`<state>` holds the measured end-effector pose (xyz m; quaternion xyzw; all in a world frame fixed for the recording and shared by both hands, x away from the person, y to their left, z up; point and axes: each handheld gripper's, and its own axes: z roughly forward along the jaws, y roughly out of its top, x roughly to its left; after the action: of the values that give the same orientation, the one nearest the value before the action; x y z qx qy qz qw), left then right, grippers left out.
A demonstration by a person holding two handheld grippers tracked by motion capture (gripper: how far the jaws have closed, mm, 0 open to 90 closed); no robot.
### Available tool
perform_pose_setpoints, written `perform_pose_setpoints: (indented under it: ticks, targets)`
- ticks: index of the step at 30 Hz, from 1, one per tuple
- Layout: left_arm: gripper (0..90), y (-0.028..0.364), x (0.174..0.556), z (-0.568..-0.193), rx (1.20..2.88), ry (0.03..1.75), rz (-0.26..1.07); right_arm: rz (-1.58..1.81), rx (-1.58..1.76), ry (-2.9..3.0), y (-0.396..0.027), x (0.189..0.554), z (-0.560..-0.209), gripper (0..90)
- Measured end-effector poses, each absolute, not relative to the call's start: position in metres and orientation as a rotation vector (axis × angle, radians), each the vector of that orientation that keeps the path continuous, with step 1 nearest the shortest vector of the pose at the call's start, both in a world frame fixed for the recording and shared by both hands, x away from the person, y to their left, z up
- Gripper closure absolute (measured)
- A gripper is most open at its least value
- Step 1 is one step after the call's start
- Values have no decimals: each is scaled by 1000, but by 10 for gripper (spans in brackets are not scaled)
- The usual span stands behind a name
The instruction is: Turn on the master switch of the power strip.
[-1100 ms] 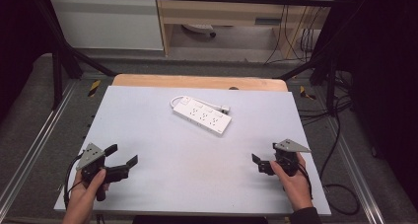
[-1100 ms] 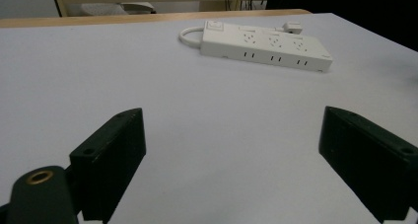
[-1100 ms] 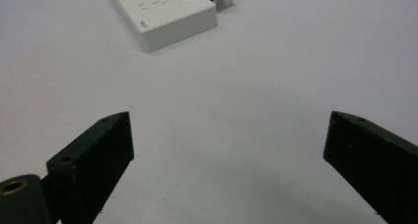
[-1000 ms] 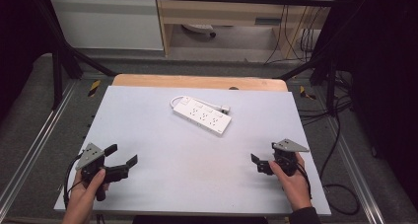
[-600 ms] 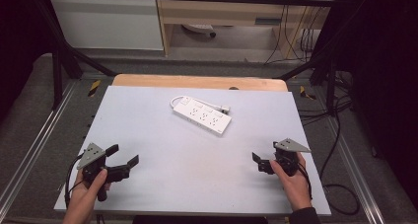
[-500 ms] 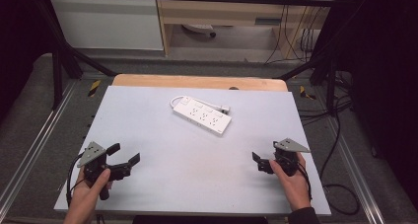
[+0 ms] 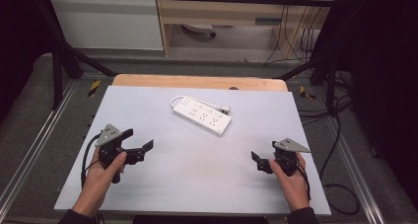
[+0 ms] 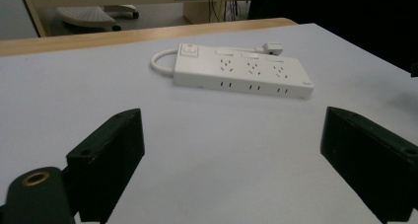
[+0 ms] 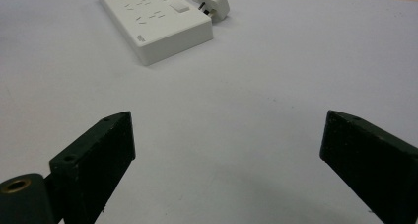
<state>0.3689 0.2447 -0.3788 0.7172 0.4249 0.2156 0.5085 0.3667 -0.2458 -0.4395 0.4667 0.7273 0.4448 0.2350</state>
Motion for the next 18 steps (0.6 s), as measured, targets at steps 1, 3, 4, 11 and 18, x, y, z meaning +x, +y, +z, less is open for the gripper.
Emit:
perform_pose_setpoints:
  ticks: [1, 3, 4, 11, 18]
  targets:
    - [96, 245, 369, -379, 1728, 1024, 519, 1221, 1278, 2006, -246, 367, -439, 67]
    - [96, 239, 381, -376, 1721, 1029, 509, 1210, 1267, 2016, -247, 368, -439, 66]
    - [97, 238, 386, -376, 1714, 1037, 507, 1210, 1267, 2022, -248, 369, -439, 64]
    - [100, 230, 406, -376, 1712, 1056, 508, 1223, 1264, 2001, -253, 367, -437, 63]
    - [80, 213, 425, -363, 1758, 1032, 519, 1211, 1250, 1996, -256, 368, -436, 53]
